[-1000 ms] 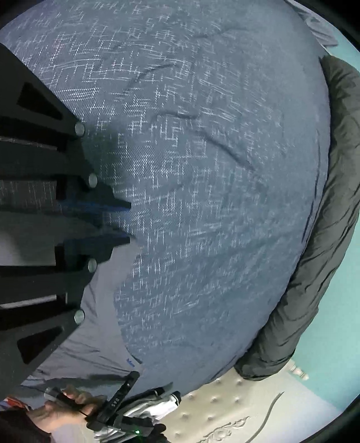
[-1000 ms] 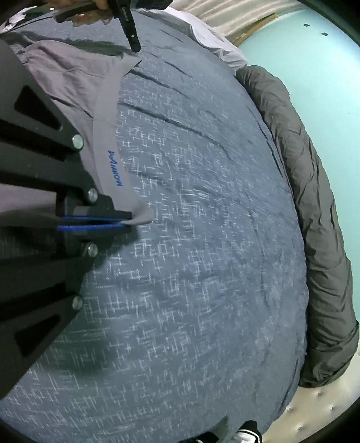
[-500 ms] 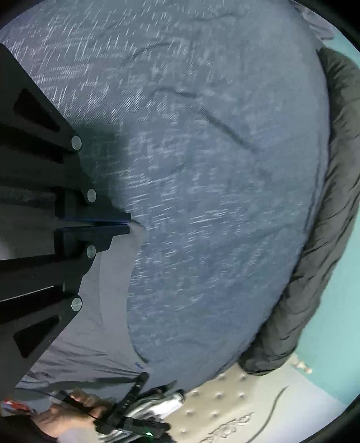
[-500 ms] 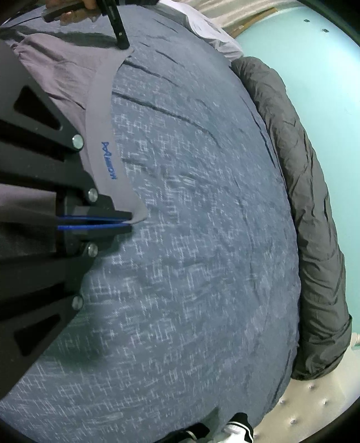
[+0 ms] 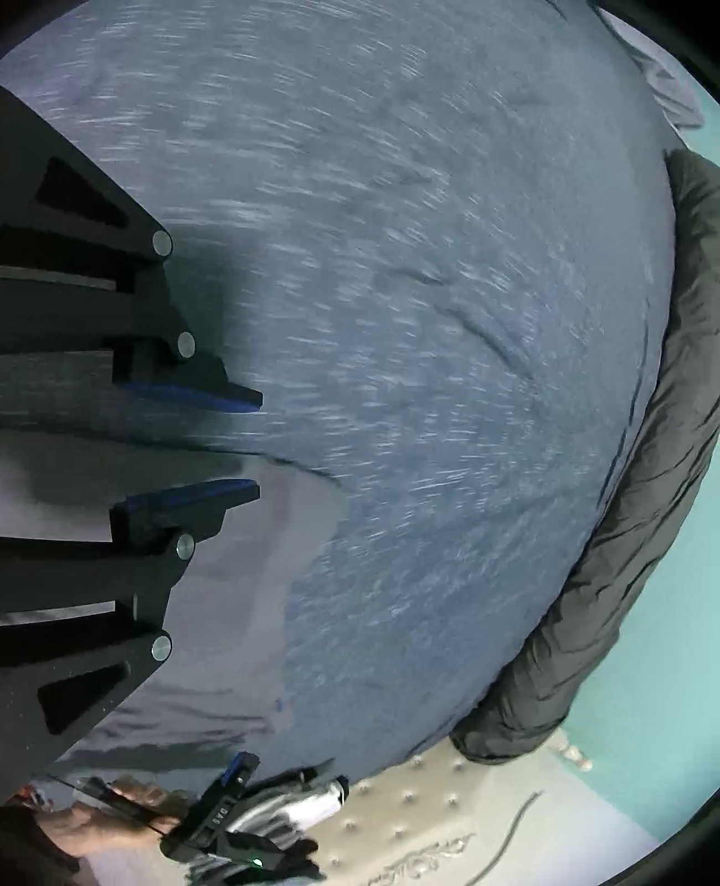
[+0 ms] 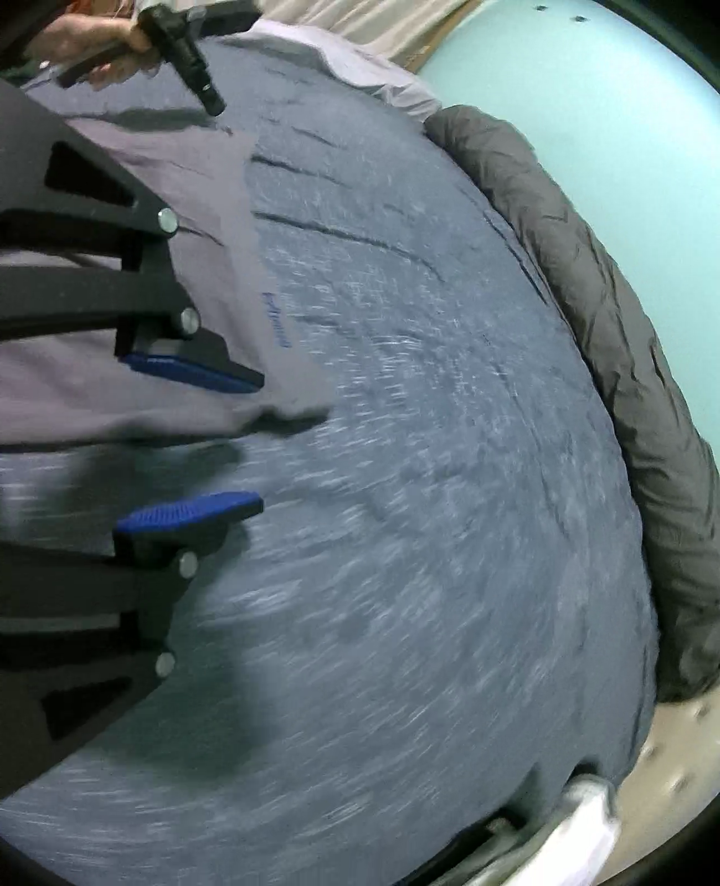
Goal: Fold clothes
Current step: 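Open both grippers to release the briefs flat on the sheet, then pinch the briefs' edge with both grippers and smooth it flat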
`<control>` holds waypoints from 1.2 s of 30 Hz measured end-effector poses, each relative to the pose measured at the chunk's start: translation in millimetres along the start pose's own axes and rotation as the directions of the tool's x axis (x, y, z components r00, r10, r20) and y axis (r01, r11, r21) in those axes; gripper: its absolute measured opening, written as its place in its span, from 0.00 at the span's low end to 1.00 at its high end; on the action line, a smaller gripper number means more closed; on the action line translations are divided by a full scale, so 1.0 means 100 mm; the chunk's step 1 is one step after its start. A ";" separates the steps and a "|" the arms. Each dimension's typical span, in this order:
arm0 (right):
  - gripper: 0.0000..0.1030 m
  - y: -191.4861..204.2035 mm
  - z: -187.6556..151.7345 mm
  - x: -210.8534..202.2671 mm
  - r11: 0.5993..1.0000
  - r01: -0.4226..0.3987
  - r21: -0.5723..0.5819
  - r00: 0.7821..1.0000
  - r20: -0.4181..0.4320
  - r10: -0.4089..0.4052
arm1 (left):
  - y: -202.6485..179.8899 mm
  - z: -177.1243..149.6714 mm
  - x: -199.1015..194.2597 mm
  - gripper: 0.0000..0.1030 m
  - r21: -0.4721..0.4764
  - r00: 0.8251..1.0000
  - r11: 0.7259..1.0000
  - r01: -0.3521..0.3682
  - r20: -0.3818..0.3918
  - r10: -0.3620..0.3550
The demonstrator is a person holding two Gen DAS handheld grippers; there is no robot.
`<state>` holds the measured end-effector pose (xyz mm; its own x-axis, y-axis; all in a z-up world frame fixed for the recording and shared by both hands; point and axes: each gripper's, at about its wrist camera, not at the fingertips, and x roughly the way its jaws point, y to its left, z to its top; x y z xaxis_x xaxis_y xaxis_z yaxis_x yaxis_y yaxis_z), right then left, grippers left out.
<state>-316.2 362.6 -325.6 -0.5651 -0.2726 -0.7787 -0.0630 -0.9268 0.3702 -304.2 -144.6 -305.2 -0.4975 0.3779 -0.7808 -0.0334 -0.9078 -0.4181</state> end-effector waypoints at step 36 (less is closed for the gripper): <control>0.35 -0.10 -1.41 -0.58 0.980 -0.096 0.177 0.995 -0.007 0.099 | -0.23 -1.23 -0.23 0.27 -0.096 0.998 0.995 -0.038 0.042 0.042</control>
<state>-166.6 351.4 -355.7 -0.5627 -0.3647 -0.7419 -0.1530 -0.8360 0.5270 -185.3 -110.5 -334.6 -0.5344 0.3312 -0.7776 0.0689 -0.8999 -0.4306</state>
